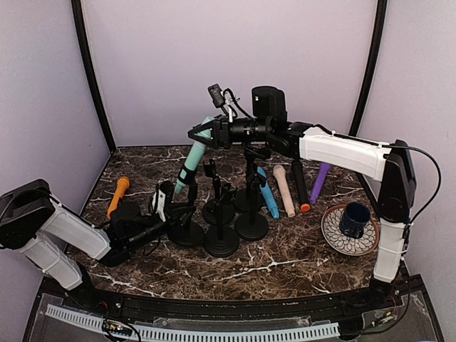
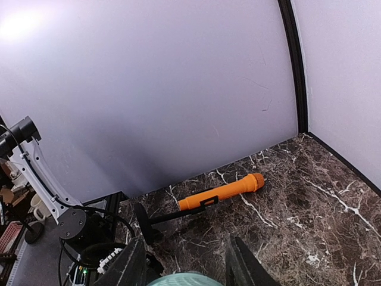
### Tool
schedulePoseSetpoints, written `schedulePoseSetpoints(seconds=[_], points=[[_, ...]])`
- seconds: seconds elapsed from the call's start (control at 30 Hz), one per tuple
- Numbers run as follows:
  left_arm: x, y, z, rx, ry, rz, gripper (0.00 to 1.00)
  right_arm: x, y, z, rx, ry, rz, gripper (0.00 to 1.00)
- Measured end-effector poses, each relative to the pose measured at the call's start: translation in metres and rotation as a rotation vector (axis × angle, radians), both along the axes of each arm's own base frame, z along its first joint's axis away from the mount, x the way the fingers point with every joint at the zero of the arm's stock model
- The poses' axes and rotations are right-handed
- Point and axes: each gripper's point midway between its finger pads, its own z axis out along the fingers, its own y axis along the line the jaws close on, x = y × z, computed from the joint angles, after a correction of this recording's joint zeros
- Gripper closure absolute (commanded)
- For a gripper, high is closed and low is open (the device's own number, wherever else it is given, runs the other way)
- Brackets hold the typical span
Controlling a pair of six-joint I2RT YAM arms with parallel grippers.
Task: Remove the microphone from the stand
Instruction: Remove the microphone from the microphone stand.
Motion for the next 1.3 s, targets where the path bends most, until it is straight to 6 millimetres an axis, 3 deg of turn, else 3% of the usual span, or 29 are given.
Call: schedulePoseSetpoints(seconds=[0.6,1.2,1.3], points=[[0.004,-0.003,0.003,-0.002,0.003,0.007,1.00,0.024,-0.022,0.004,-0.067,0.096,-0.289,0.86],[-0.001,-0.003,-0.003,0.008,0.014,-0.008,1.00,0.002,-0.024,0.018,-0.037,-0.001,-0.146,0.86],[0.000,0.004,-0.017,0.043,0.050,0.023,1.00,0.002,-0.030,0.030,-0.016,-0.018,-0.154,0.86]])
